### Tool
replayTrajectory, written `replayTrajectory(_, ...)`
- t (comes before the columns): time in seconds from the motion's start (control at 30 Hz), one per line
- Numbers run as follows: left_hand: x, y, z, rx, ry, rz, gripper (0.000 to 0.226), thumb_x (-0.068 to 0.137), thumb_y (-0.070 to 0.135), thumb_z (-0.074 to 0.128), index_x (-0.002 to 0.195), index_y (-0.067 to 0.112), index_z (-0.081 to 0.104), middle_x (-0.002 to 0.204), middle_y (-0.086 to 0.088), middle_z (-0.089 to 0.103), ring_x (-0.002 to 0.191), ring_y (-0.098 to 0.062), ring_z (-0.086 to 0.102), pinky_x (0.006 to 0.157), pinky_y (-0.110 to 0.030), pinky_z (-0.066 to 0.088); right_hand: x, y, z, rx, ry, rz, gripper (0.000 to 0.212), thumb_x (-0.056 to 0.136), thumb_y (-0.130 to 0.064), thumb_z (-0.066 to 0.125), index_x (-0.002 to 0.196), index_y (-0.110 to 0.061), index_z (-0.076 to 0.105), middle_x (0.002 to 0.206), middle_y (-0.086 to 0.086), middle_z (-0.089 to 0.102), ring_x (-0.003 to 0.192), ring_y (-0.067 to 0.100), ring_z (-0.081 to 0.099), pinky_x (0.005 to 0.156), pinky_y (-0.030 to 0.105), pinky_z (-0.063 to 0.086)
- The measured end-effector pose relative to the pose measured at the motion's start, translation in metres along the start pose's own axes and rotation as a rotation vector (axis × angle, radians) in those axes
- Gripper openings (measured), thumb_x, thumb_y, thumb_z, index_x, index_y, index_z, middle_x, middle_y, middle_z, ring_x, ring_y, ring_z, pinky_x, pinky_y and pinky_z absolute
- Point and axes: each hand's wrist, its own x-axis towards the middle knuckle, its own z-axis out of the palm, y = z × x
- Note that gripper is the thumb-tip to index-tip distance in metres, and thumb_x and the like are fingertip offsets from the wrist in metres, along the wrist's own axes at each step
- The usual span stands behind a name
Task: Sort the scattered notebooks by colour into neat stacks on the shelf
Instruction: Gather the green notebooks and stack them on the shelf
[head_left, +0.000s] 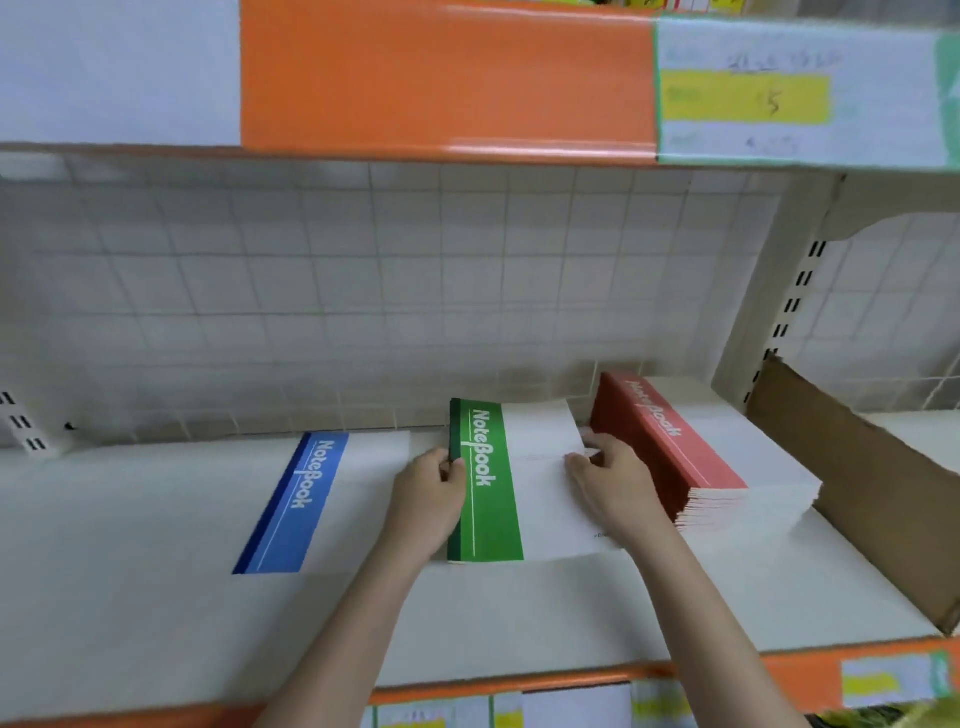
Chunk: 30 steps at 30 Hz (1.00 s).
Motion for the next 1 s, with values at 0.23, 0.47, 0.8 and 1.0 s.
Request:
replayTrajectory(0.23, 0.006, -0.005, 0.023, 0.15, 0.118, -0.003, 0.028, 0.096, 0.014, 0.043, 0.08, -0.004, 0.058, 0.079, -0.021, 0.063, 0.071, -0.03, 0.055, 0.062, -0.036, 0.041, 0.02, 0.007, 0.005, -0.209, -0.045, -0.1, 0.011, 0.086, -0.009, 0.049, 0.083, -0.002, 0.057, 0.087, 0.015, 0.06, 0.075, 0.027, 0.051, 0.065, 0.031, 0.038)
replayTrajectory(0.47, 0.022, 0.002, 0.032, 0.319, 0.164, 0.014, 0.027, 0.096, 0.018, 0.042, 0.079, 0.007, 0.059, 0.085, -0.012, 0.062, 0.074, -0.025, 0.06, 0.064, -0.036, 0.047, 0.035, 0.011, 0.009, -0.343, -0.076, -0.115, 0.01, 0.089, -0.011, 0.045, 0.094, -0.004, 0.051, 0.119, 0.02, 0.047, 0.087, 0.03, 0.05, 0.069, 0.027, 0.032)
replayTrajectory(0.8, 0.029, 0.013, 0.039, 0.394, 0.166, -0.002, 0.028, 0.098, 0.024, 0.042, 0.079, 0.01, 0.058, 0.093, -0.01, 0.058, 0.07, -0.022, 0.06, 0.066, -0.035, 0.051, 0.043, 0.017, 0.013, -0.405, -0.027, -0.131, 0.03, 0.09, -0.013, 0.044, 0.115, 0.003, 0.049, 0.118, 0.016, 0.041, 0.093, 0.033, 0.054, 0.078, 0.032, 0.043)
replayTrajectory(1.0, 0.026, 0.008, 0.041, 0.086, 0.124, -0.017, 0.027, 0.097, 0.016, 0.041, 0.098, 0.006, 0.067, 0.095, -0.013, 0.064, 0.072, -0.022, 0.064, 0.064, -0.03, 0.053, 0.052, 0.022, 0.013, -0.279, -0.17, -0.053, 0.025, 0.095, -0.014, 0.04, 0.114, -0.001, 0.048, 0.118, 0.018, 0.052, 0.097, 0.03, 0.051, 0.077, 0.03, 0.038)
